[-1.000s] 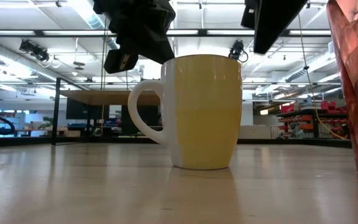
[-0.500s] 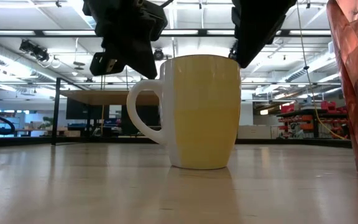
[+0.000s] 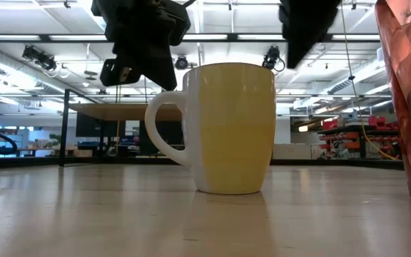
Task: Stack small to large cups/mugs on shelf
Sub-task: Put the yellow mug on the shelf
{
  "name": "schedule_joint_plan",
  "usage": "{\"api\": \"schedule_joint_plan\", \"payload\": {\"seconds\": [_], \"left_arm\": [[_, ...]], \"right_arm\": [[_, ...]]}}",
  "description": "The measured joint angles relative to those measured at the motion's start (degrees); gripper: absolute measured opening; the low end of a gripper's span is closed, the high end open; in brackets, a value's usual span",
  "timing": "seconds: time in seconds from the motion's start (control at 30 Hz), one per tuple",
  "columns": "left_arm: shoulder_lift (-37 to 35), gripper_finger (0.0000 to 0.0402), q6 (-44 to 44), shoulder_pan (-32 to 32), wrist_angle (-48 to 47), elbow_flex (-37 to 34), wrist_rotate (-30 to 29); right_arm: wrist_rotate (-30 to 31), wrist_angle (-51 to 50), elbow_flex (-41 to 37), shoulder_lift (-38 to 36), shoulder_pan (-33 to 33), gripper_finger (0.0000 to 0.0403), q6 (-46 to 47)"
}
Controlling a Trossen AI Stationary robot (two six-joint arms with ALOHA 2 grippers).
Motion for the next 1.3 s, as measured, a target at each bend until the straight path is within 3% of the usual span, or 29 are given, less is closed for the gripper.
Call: {"api": "schedule_joint_plan", "payload": {"seconds": [0.67, 1.03, 1.3], "left_arm": [[0.0, 0.0012, 0.2, -0.4, -0.3, 0.0, 1.6], [0.0, 0.0026, -0.5, -2.0, 0.4, 0.0, 1.5], [0.1, 0.0019, -1.0, -2.0, 0.7, 0.0, 1.4]], "right_arm": [[-1.9, 3.1, 0.0, 2.0, -0.5, 0.0, 1.0], [-4.3, 8.6, -3.7, 2.0, -0.9, 0.0, 1.8], [-4.4, 11.8, -3.7, 2.0, -3.6, 0.0, 0.3]]}}
